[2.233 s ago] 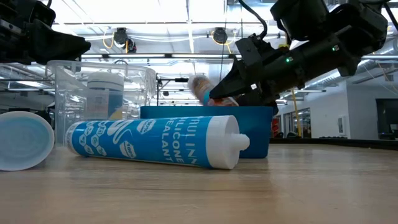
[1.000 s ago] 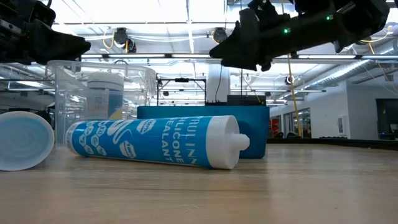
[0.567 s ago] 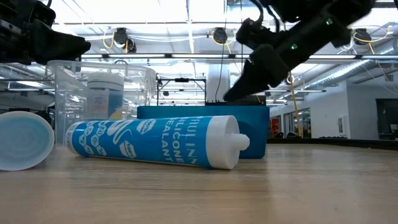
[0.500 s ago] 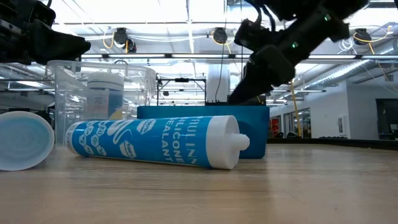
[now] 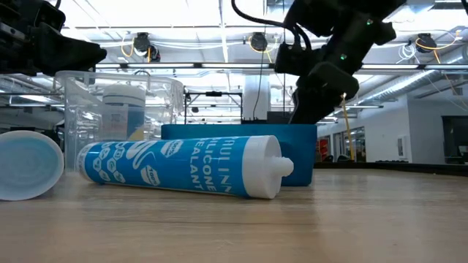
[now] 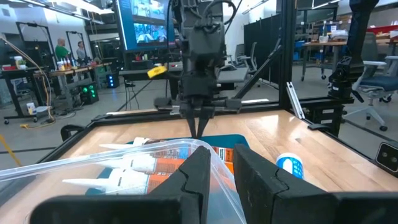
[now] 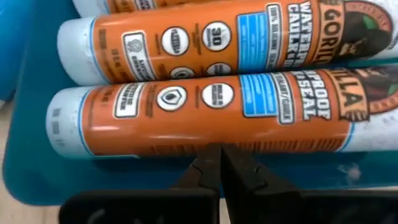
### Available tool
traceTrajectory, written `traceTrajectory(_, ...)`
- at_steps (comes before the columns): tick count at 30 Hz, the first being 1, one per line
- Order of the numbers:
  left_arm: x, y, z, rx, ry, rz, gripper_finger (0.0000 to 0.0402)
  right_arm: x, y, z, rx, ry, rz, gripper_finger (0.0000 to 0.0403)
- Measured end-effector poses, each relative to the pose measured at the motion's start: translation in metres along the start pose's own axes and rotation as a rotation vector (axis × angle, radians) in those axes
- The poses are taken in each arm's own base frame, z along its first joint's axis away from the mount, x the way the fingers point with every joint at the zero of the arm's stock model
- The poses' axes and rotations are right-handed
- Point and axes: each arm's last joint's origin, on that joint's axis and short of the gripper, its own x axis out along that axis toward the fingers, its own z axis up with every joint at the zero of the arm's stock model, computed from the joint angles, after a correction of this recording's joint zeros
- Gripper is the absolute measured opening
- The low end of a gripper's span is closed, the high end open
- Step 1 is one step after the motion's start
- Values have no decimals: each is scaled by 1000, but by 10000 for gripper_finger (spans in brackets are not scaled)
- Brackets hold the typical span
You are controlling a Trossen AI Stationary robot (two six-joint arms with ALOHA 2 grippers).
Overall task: Pick & place silicon tubes, Sealant and Lysol wipes
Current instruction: Adjust the blue bin
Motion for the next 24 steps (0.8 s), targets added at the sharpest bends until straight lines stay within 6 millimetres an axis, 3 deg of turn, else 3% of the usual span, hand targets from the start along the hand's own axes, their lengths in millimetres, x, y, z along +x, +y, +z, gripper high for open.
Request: traceTrajectory(24,0,0,0,0,0,0,76,-11,-13,-44,97,466,-95,0)
